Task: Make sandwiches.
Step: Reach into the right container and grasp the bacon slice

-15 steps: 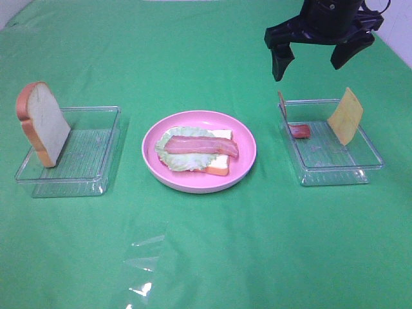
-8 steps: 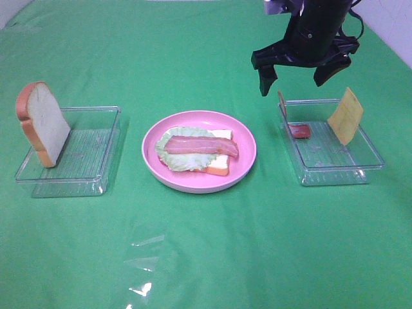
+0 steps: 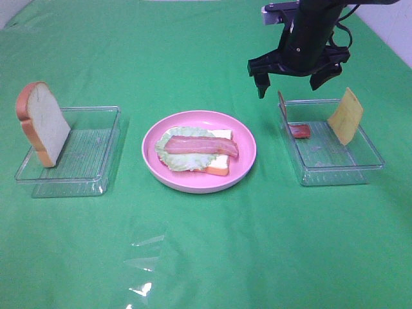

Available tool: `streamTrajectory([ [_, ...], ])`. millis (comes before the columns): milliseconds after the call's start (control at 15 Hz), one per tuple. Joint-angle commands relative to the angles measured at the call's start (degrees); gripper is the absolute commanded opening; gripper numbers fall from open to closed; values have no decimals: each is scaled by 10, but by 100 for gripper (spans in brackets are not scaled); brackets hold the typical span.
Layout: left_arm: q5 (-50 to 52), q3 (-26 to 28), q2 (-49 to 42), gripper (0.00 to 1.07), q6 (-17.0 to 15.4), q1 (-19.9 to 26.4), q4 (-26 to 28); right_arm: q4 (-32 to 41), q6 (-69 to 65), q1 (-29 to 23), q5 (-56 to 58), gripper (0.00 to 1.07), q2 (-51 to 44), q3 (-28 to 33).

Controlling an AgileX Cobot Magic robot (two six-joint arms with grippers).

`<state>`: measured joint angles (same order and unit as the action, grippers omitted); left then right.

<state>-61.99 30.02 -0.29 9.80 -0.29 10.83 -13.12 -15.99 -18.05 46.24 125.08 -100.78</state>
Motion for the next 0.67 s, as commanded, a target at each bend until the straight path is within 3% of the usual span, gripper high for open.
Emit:
streamTrajectory([
  [67,1,0,-10,102,1,2,2,-6,-14,2,-5,98,11,-8],
  [667,1,0,-10,102,1,2,2,-6,-25,2,1,94,38,-8],
])
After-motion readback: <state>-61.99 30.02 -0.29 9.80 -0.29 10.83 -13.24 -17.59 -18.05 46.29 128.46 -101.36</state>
